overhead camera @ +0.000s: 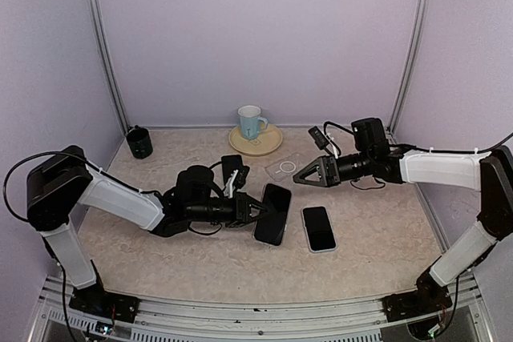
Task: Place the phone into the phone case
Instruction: Place the phone with the phone case at the center of the board.
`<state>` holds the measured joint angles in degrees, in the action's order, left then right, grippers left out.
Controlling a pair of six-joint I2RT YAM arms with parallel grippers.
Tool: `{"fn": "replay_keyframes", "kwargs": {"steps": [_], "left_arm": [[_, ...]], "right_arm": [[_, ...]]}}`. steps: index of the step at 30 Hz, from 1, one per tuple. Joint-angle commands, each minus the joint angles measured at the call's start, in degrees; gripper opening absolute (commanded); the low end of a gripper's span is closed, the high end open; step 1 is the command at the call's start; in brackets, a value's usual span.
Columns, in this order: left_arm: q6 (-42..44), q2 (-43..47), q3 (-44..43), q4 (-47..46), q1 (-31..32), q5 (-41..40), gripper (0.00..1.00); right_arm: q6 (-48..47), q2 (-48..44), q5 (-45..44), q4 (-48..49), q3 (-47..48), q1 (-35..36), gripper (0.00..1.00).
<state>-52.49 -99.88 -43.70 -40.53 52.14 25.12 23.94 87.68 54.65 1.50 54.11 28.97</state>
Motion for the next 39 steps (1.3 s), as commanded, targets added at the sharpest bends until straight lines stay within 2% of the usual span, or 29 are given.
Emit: {"fn": "replay_keyframes", "kwargs": {"steps": [1, 15, 27, 39], "left_arm": [[-6.66, -1.68, 0.52, -5.25, -0.04, -2.6, 0.0], [-14.57, -9.19, -2.05, -2.67, 0.14, -4.65, 0.0], [-14.44, -12.08, -4.85, 1.41, 0.3, -7.56, 0.03], [-14.31, -16.88, -8.45, 1.02, 0.25, -5.41, 0.03]], "right_arm": [[0.31, -2.1, -6.87, -2.87, -1.73, -1.22, 0.82], [-0.37, -3.21, -12.32, -5.02, -2.25, -1.51, 0.86], [-0.49, -3.99, -13.27, -5.3, -2.87, -1.64, 0.87], [-0.3, -3.98, -13.52, -5.28, -2.98, -1.77, 0.87]]}}
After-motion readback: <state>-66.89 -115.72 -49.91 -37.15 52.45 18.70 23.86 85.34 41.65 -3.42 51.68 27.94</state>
